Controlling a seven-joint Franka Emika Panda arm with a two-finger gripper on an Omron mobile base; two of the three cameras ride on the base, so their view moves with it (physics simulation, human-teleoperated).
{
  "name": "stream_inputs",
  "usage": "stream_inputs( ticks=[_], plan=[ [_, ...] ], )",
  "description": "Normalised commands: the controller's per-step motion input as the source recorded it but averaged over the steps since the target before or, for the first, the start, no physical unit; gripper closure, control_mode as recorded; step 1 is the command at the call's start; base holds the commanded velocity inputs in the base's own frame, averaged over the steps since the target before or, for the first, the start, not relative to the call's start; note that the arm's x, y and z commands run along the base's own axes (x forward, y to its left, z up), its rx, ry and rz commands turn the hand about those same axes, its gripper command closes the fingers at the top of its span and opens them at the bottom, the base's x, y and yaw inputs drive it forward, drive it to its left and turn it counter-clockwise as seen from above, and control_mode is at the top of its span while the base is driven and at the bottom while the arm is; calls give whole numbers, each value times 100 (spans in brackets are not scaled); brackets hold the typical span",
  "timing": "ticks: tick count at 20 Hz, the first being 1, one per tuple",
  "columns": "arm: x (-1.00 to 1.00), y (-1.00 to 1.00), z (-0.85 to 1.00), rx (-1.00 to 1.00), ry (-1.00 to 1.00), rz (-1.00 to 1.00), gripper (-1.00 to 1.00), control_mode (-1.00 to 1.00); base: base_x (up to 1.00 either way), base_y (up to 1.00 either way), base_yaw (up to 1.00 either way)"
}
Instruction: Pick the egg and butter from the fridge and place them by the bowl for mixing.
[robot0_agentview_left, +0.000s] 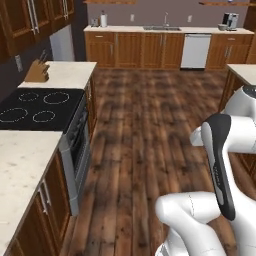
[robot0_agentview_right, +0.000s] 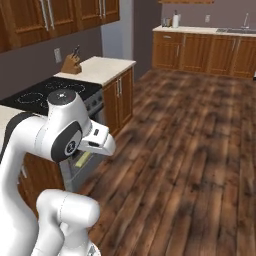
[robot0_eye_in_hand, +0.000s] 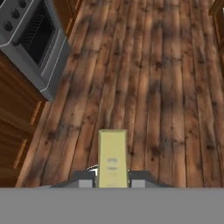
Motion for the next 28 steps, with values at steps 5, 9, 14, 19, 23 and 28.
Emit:
stream_inputs(
  ticks=[5,9,14,19,23,28],
  plan=[
    [0,0,0,0,0,0,100,100,67,-10,-10],
    [0,0,0,0,0,0,100,100,62,-18,-8],
    [0,0,0,0,0,0,100,100,60,-16,-12],
    [0,0,0,0,0,0,100,100,63,-11,-11],
    [0,0,0,0,0,0,100,100,65,-10,-9],
    [0,0,0,0,0,0,100,100,68,-11,-4]
  ],
)
